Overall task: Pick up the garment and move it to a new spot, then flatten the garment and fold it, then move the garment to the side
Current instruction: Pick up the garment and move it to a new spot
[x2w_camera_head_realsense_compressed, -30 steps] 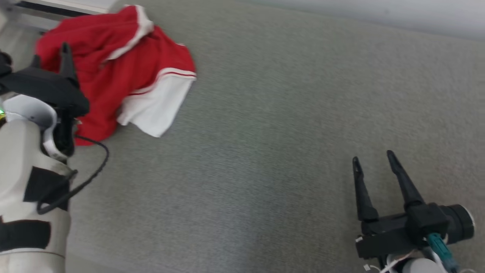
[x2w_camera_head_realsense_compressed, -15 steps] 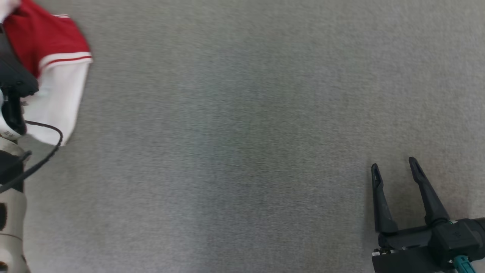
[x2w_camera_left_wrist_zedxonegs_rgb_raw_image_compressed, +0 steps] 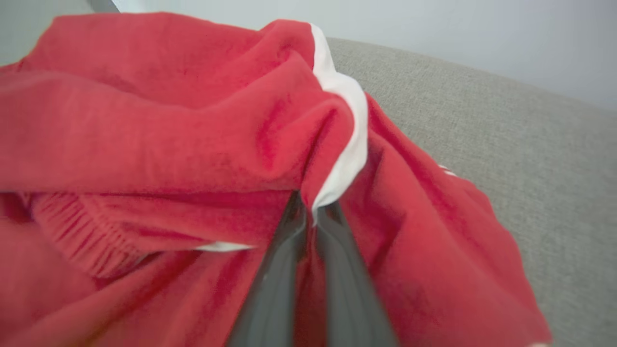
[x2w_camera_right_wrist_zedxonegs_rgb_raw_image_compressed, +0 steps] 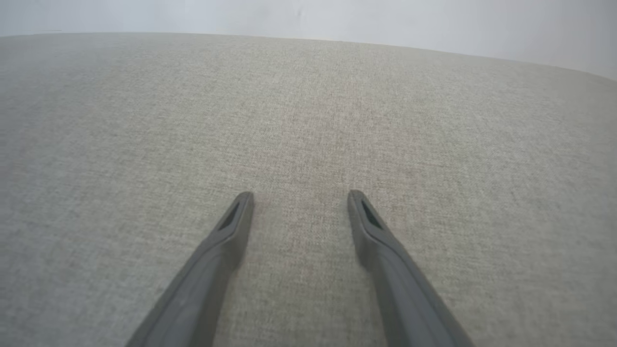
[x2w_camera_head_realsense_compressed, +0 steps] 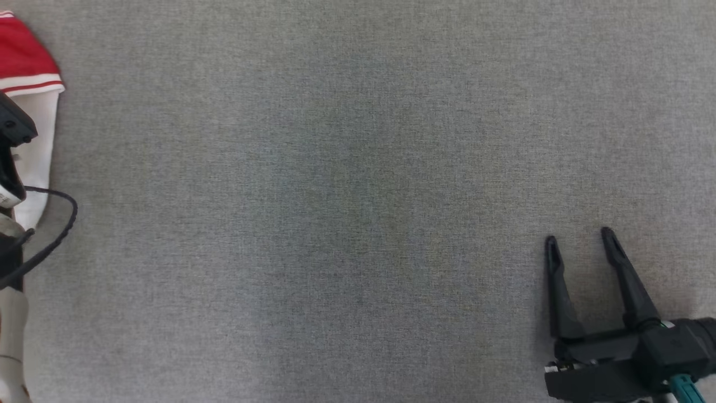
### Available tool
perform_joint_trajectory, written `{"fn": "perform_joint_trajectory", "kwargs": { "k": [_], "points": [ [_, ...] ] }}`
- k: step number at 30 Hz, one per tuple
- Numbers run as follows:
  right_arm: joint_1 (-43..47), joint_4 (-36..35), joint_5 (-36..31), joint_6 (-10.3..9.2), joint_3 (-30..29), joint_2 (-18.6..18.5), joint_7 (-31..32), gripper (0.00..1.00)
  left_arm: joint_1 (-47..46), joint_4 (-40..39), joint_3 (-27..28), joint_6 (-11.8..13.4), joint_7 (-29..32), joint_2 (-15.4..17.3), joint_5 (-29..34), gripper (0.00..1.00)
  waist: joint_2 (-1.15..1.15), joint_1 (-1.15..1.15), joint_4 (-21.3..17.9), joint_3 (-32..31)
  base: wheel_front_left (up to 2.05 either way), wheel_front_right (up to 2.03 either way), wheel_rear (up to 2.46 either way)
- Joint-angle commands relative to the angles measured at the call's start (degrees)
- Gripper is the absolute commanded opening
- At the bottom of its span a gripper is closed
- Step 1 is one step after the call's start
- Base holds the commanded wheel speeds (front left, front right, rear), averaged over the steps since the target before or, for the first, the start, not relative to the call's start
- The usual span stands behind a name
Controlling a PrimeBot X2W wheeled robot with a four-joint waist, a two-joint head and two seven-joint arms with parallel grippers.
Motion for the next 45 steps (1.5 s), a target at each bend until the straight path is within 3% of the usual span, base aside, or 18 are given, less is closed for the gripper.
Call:
{"fn": "perform_joint_trajectory", "kwargs": {
  "k": [1, 6, 16, 21, 26, 28, 36, 45],
  "points": [
    [-1.19, 1.38, 0.44, -0.12, 0.99, 0.37, -0.18, 1.00, 1.05, -2.04, -0.03, -0.31, 0.59, 0.54, -0.25, 0.00, -0.01, 0.00, 0.56, -0.56, 0.00, 0.00, 0.00],
    [-3.38, 3.79, 1.31, -0.12, 2.11, 0.43, -1.13, 1.00, 1.80, -5.93, 0.06, -0.62, 2.50, 1.47, -0.68, 0.00, -0.01, 0.00, 1.25, -2.07, 0.00, 0.00, 0.00],
    [-6.97, 12.05, 5.68, -0.12, 4.31, 0.48, -4.47, 1.00, 5.67, -20.85, -2.04, -1.06, 11.30, 5.86, 0.47, 0.00, -0.01, 0.00, 2.60, -10.93, 0.00, 0.00, 0.00],
    [-8.21, 15.84, 7.93, -0.12, 5.08, 0.49, -5.85, 1.00, 5.39, -27.22, -3.71, -2.95, 15.17, 7.72, 0.76, 0.00, -0.01, 0.00, 2.39, -16.18, 0.00, 0.00, 0.00],
    [-8.74, 18.84, 10.16, -0.12, 5.06, 0.48, -6.58, 1.00, 2.24, -31.10, -5.66, -6.76, 16.70, 7.98, -0.53, 0.00, -0.01, 0.00, 1.27, -21.52, 0.00, 0.00, 0.00],
    [-8.82, 19.71, 10.52, -0.12, 4.82, 0.48, -6.68, 1.00, 0.77, -32.37, -6.79, -8.75, 16.77, 7.53, -1.07, 0.00, -0.01, 0.00, 0.48, -23.32, 0.00, 0.00, 0.00],
    [-8.13, 20.44, 10.52, -0.12, 2.68, 0.46, -6.75, 1.00, -2.17, -37.41, -13.45, -14.06, 17.60, 0.17, -3.87, 0.00, -0.01, 0.00, -5.37, -29.08, 0.00, 0.00, 0.00],
    [-6.13, 20.24, 8.97, -0.12, 1.54, 0.47, -6.74, 1.00, 3.67, -38.93, -17.28, -14.64, 15.41, -8.08, -8.07, 0.00, -0.01, 0.00, -15.28, -31.61, 0.00, 0.00, 0.00]
  ]
}}
